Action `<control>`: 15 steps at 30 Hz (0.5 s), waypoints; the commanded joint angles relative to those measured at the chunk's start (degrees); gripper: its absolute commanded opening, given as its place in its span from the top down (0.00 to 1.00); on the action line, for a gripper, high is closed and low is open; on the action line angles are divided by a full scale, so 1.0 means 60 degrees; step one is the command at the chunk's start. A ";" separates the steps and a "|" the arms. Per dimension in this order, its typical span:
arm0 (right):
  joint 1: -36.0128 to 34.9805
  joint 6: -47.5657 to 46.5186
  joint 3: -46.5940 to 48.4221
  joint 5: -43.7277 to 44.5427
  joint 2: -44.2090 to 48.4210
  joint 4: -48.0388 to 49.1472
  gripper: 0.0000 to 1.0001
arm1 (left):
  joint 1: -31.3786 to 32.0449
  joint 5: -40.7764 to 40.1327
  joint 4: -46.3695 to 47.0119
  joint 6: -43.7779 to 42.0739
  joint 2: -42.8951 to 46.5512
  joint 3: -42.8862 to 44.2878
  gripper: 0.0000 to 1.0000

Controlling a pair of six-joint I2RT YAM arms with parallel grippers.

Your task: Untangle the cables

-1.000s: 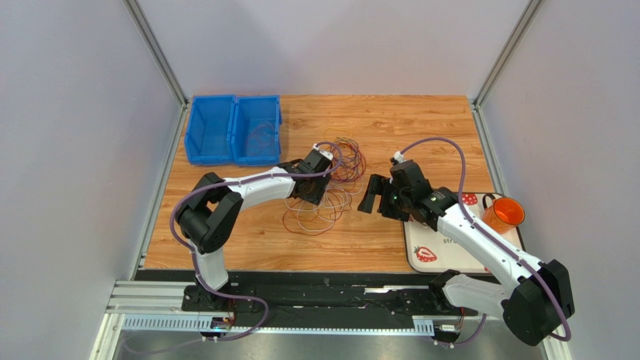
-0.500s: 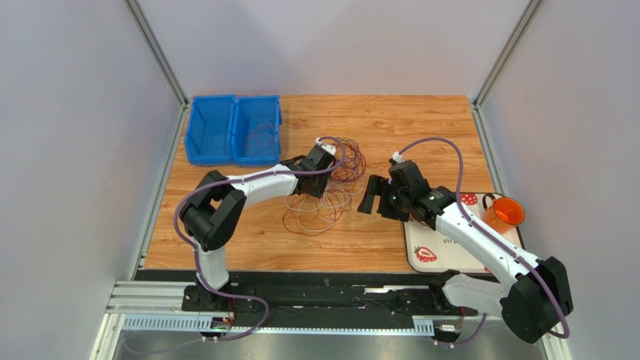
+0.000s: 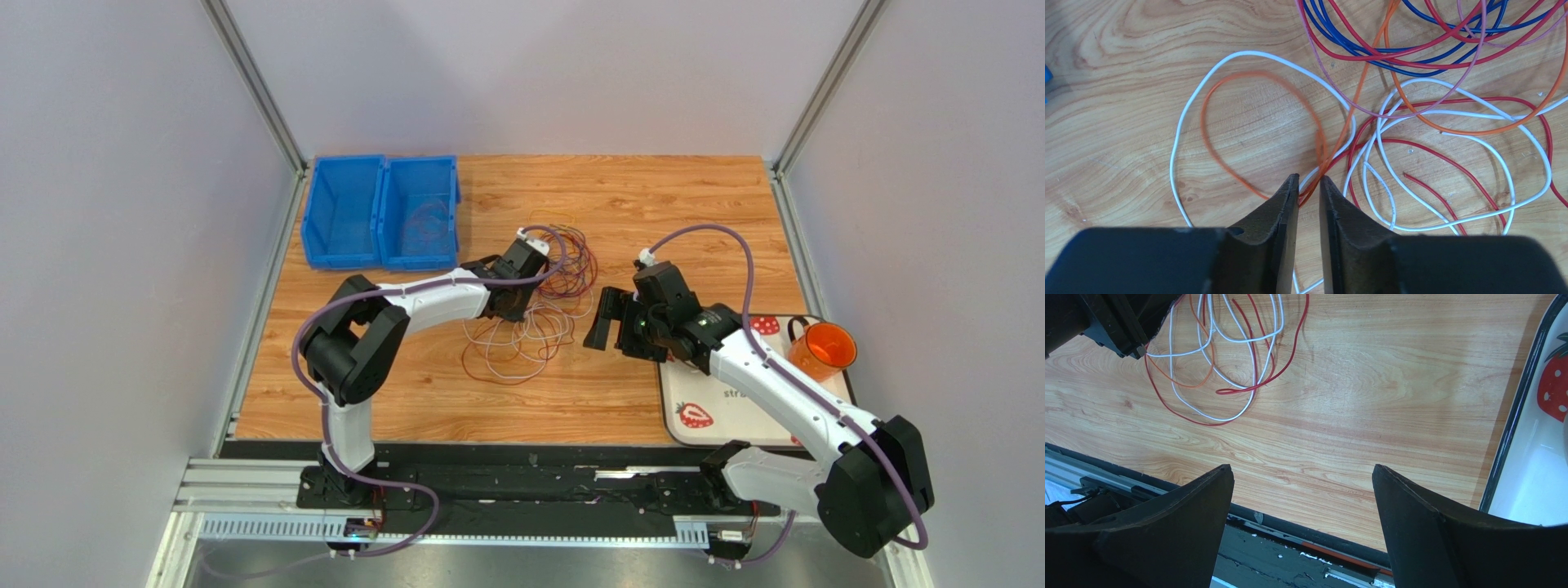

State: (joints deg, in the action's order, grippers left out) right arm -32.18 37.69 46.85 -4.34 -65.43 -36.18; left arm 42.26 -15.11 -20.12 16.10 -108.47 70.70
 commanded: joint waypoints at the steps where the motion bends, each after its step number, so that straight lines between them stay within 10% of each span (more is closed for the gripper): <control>1: -0.0027 -0.0086 0.0029 -0.0083 0.0021 0.0215 0.12 | -0.0056 0.0073 0.0014 -0.0149 0.0147 0.0317 0.95; 15: -0.0012 -0.0013 0.0087 -0.0126 0.0197 0.0229 0.12 | -0.0115 -0.0632 -0.3970 -0.0118 0.2431 0.4416 1.00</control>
State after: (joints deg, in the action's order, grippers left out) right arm -32.18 37.71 46.85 -4.62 -65.43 -36.18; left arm 42.00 -17.26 -36.29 16.34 -104.14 86.85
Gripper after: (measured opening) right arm 0.880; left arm 0.008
